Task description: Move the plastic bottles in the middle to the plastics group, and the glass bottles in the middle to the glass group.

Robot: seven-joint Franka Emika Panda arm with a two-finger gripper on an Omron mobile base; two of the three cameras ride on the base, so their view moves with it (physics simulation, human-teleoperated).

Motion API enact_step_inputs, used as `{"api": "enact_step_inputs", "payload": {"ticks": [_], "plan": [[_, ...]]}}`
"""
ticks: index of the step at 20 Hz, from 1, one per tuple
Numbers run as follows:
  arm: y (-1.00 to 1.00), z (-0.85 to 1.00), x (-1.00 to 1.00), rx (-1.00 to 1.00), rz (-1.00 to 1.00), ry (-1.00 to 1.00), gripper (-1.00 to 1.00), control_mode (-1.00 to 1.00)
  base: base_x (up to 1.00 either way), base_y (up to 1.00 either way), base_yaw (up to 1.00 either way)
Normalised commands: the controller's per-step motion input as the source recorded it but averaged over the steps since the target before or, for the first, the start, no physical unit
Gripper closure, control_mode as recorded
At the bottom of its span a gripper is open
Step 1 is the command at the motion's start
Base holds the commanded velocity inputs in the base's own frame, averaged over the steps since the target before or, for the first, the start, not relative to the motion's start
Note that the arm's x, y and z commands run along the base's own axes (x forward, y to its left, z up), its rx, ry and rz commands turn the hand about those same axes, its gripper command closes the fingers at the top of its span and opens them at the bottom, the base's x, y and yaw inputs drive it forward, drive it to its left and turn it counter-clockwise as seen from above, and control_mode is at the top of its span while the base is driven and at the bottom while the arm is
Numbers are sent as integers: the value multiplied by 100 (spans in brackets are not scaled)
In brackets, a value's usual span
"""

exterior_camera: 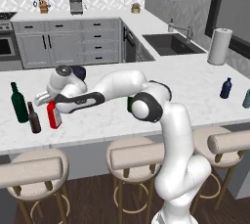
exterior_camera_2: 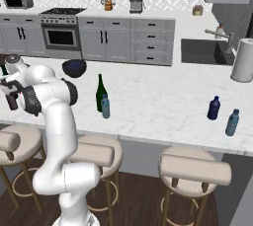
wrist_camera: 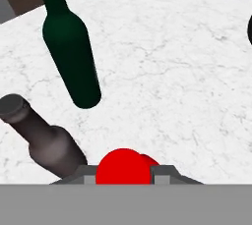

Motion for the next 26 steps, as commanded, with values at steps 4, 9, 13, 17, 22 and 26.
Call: {"api": "enact_step_inputs", "payload": {"ticks": [4,9,13,17,22,26], "plan": [[-9,-6,-1,14,5,-8,100,-100,0,0,0],[5,3,0,3,10,1,100,-100,0,0,0],[17,2,0,0,4,1,100,-100,0,0,0],[20,0,0,0,4,0,100,-100,0,0,0],[5,-8,0,0,1,-1,100,-100,0,0,0],[0,-1,0,-6,0,-1,100,-100,0,0,0]]}}
